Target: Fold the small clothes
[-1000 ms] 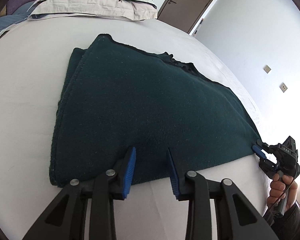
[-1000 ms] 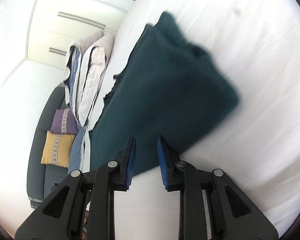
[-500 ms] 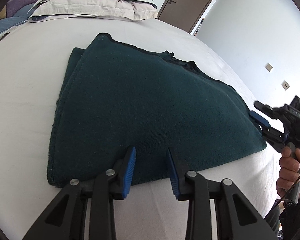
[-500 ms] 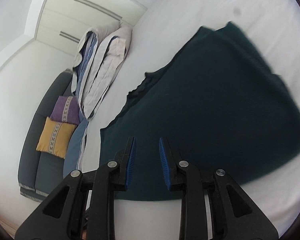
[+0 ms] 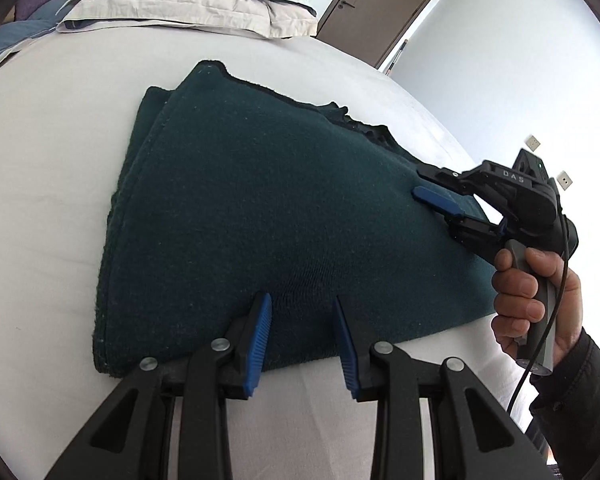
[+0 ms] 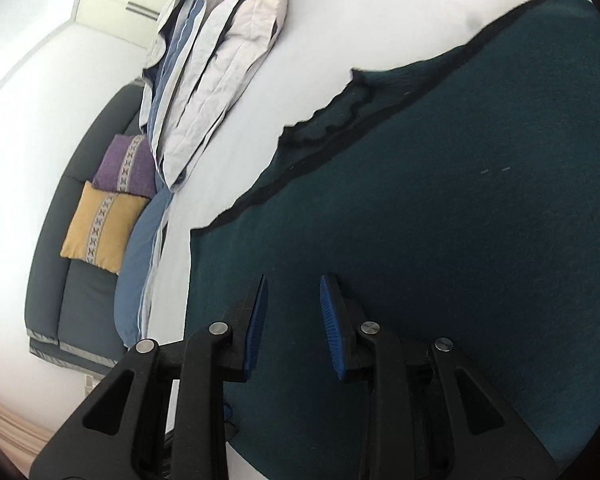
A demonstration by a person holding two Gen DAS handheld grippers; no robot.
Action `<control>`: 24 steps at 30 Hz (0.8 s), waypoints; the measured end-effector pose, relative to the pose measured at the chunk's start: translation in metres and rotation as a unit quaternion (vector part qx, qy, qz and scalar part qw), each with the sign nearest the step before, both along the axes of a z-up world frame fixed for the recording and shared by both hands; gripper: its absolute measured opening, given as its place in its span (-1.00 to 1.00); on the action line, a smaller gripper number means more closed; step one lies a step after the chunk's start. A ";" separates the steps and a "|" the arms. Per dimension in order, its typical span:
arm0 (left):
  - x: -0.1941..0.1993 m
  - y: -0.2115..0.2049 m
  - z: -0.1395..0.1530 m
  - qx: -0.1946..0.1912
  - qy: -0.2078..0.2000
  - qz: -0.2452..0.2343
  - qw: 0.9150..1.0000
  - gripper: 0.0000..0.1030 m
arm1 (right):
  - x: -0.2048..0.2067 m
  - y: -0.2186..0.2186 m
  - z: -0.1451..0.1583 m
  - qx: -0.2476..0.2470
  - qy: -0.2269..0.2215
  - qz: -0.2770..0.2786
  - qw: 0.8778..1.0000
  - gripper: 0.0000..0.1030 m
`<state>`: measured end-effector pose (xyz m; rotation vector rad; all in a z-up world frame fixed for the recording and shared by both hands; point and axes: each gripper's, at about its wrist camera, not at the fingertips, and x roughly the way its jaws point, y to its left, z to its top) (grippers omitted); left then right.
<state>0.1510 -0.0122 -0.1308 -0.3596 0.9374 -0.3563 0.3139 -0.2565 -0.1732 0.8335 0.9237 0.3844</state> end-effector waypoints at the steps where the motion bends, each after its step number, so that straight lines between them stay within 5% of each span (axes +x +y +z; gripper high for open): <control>1: 0.000 0.002 0.000 -0.007 0.000 0.000 1.000 -0.33 | -0.001 -0.015 -0.002 0.013 -0.005 -0.018 1.000 -0.49; 8: -0.008 0.022 0.009 -0.059 0.012 0.020 0.998 -0.32 | -0.039 -0.118 -0.007 0.034 -0.016 -0.152 0.988 -0.50; 10: -0.017 0.037 0.020 -0.064 0.001 0.044 0.997 -0.17 | -0.056 -0.138 0.002 0.025 -0.022 -0.173 0.984 -0.49; 12: -0.028 0.057 0.031 -0.077 -0.014 0.072 0.994 0.03 | -0.070 -0.143 0.015 0.001 -0.034 -0.173 0.984 -0.47; 15: -0.035 0.084 0.040 -0.085 -0.027 0.110 0.990 0.25 | -0.094 -0.138 0.033 -0.041 -0.059 -0.173 0.982 -0.01; 24: 0.012 0.120 0.009 -0.159 0.043 0.139 0.977 0.26 | -0.140 -0.093 0.039 -0.030 -0.066 -0.061 0.996 0.04</control>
